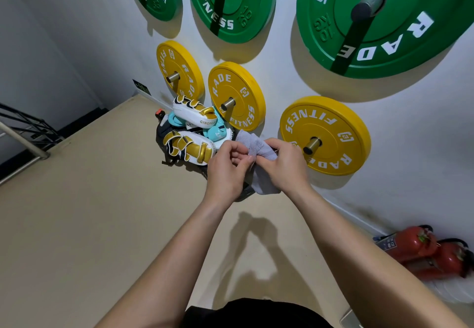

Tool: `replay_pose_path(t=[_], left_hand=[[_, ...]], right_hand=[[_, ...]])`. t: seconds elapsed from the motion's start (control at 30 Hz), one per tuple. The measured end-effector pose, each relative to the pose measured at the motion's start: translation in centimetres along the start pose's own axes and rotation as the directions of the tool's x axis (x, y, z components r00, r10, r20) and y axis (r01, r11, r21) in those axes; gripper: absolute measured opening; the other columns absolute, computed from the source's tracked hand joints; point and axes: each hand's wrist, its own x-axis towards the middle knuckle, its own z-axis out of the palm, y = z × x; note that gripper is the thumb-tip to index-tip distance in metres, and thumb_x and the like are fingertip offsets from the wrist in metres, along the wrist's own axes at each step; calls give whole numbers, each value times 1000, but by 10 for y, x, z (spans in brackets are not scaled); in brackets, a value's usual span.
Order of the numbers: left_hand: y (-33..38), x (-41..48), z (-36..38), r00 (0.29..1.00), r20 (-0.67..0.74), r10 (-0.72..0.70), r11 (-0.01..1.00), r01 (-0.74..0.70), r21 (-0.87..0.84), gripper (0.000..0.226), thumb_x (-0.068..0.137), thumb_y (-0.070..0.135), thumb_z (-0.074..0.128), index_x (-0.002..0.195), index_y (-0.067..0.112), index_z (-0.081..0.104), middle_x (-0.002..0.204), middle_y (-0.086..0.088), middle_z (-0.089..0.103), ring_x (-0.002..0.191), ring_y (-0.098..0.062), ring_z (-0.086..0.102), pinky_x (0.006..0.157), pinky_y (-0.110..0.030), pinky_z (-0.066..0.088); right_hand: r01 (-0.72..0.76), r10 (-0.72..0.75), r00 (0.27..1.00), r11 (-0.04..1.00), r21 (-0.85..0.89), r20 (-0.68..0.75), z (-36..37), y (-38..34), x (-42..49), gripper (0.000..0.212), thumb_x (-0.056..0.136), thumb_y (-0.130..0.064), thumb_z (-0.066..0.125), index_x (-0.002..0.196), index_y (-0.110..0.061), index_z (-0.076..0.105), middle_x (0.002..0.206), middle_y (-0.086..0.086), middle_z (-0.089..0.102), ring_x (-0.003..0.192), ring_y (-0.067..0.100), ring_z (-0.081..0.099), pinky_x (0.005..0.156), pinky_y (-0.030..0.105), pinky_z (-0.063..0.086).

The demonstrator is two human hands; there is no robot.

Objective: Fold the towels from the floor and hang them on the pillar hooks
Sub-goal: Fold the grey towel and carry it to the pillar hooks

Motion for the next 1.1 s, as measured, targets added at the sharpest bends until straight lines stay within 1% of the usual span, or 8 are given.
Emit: replay_pose_path(t=[0.17,0.27,0.43,0.63,0.8,0.93,1.03,1.1], left_hand=[[-1,8,-19,997,-76,30,997,-36,-69,15,87,7,73,94,14,62,82,9,62,67,0,53,66,-11,46],[-4,7,-19,999,-40,-3,996,-1,-93,12,90,5,67,99,12,62,86,7,62,71,2,54,69,-12,46],[-5,4,-13,996,-35,-83,987,77,-143,8,95,21,65,100,15,63,82,6,65,71,3,58,65,-10,46],[1,12,-15,987,23,-162,963,163,-213,23,88,20,75,108,15,63,79,0,71,76,-10,67,77,-31,57],[-3,18,-15,969,25,-247,967,248,-52,20,94,32,66,110,19,66,90,-1,74,91,-18,70,83,-42,59],[-5,17,-12,952,-15,-306,941,300,-157,23,89,19,74,110,12,68,75,4,68,74,-13,64,78,-31,57],[-6,12,-12,962,-107,-250,946,220,-237,22,87,10,74,107,10,65,72,6,68,67,-2,63,71,-21,53],[-7,8,-10,969,-128,-213,963,185,-197,17,88,11,72,102,14,63,73,7,67,67,0,61,69,-22,52]], right_hand=[[20,-17,998,998,-62,54,-7,5,1,24,78,-52,69,89,-31,69,78,-7,71,76,18,62,59,34,49],[57,-50,994,996,-71,92,-8,1,-1,19,80,-48,70,89,-31,70,79,-6,72,77,19,62,58,32,47],[97,-84,992,984,-148,94,-5,-4,-4,22,82,-50,68,98,-35,70,88,-8,74,83,19,63,59,28,42],[147,-121,986,955,-259,115,-6,-10,-7,26,87,-54,63,99,-32,69,89,-4,72,85,23,62,58,29,38],[201,-161,978,889,-412,129,-1,-9,-9,21,90,-44,56,101,-29,67,95,-3,68,91,24,62,58,28,32],[220,-176,975,857,-467,137,1,-5,-9,18,88,-36,55,100,-27,65,94,-2,66,94,26,61,59,29,35],[212,-171,977,865,-455,130,0,-3,-9,18,90,-40,56,98,-28,66,92,-2,65,92,25,61,59,29,32],[224,-184,974,861,-456,132,0,-3,-9,17,88,-38,57,97,-27,67,91,-2,65,91,25,60,59,29,32]])
